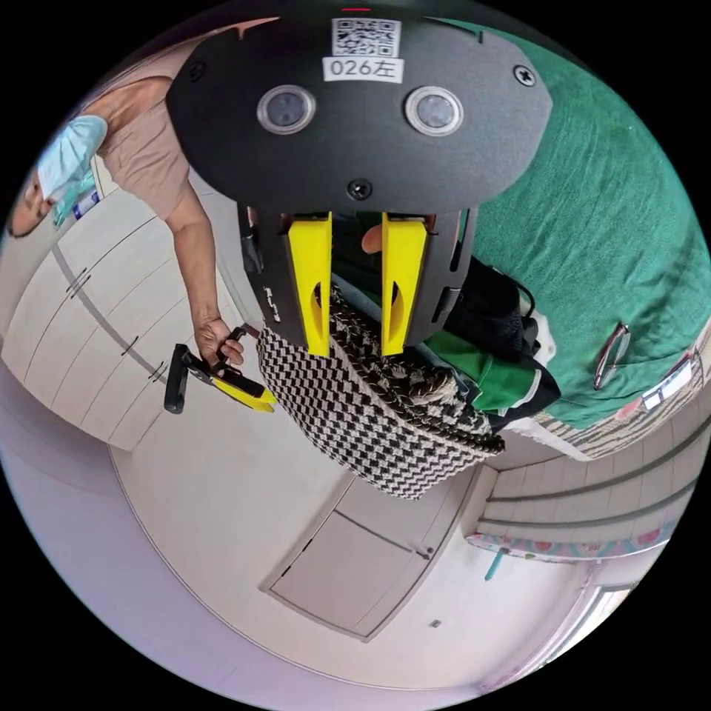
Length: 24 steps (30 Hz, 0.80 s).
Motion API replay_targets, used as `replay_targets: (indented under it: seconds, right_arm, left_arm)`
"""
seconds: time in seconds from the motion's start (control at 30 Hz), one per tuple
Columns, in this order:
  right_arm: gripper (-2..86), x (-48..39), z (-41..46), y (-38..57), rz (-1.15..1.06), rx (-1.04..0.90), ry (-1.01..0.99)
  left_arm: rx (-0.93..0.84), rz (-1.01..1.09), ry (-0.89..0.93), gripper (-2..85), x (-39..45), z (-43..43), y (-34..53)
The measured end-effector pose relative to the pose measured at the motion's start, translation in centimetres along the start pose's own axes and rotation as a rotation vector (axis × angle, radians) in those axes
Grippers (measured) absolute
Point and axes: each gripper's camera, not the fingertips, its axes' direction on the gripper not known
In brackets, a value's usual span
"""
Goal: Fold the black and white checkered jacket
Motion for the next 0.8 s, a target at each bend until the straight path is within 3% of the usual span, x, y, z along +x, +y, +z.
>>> replay_targets:
  seconds: [0.2,0.3,0.43,0.57,0.8]
  right_arm:
    - [14.5,5.0,6.1,-4.4,0.003,-0.214,-0.050]
    - [13.7,6.7,7.4,-4.6,0.045,-0.248,-0.138]
    - [8.9,7.3,6.4,-4.3,0.044,-0.221,-0.178]
    - [5.6,5.1,4.2,-3.9,-0.052,-0.159,-0.111]
    - [4.3,1.6,3.6,-4.6,-0.147,-0.224,0.005]
  left_arm:
    - [0.065,-0.271,-0.024,11.6,-7.7,4.4,-0.8]
    - [0.115,-0.269,-0.004,11.1,-9.9,5.1,0.3]
    - [0.122,-0.252,0.164,10.0,-12.3,6.4,0.0]
    - [0.132,-0.168,0.086,10.5,-12.5,6.1,-0.3]
    - [0.184,-0.150,0.171,12.1,-14.3,5.8,0.3]
